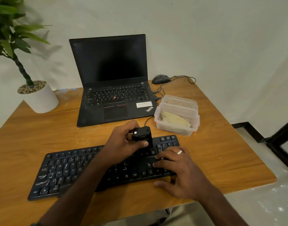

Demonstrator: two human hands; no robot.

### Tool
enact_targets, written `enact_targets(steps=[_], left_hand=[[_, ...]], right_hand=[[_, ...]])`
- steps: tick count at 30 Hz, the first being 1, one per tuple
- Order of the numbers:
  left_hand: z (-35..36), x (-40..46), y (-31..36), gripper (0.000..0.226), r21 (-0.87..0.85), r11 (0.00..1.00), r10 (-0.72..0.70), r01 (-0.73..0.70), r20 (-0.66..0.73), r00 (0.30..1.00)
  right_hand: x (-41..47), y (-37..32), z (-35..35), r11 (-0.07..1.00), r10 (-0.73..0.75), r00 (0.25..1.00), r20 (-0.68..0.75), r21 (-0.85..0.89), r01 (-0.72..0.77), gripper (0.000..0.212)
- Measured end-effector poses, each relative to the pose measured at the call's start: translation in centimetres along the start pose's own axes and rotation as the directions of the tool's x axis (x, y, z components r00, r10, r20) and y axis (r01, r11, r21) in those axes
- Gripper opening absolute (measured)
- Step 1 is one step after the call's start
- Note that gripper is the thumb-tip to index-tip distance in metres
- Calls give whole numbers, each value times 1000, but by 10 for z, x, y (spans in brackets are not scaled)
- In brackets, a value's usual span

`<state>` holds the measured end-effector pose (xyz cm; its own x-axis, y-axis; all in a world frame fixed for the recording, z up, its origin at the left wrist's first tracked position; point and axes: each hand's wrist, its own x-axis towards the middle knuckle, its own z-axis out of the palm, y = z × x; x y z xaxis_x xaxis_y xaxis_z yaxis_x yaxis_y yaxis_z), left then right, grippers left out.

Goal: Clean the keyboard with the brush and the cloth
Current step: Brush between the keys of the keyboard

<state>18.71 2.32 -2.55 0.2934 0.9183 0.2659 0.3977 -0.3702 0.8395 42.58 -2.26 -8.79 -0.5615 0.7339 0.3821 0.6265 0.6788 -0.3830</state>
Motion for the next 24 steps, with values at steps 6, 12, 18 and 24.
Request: enact_targets(steps=[6,12,18,24], left_hand=[[9,7,2,29,-24,1000,2,-2,14,1000],[6,4,-3,29,-35,999,0,-8,-223,975],[7,0,4,32,-46,999,-19,16,-68,997],[26,14,4,34,63,998,34,-29,-83,996]], right_hand=[[10,-6,11,1000,-25,1000,0,5,25,44],[6,-4,11,999,-39,999,-3,-7,39,44],[14,-9,17,997,-83,996,46,12,82,41],[14,-10,20,995,-97,995,17,25,96,36]])
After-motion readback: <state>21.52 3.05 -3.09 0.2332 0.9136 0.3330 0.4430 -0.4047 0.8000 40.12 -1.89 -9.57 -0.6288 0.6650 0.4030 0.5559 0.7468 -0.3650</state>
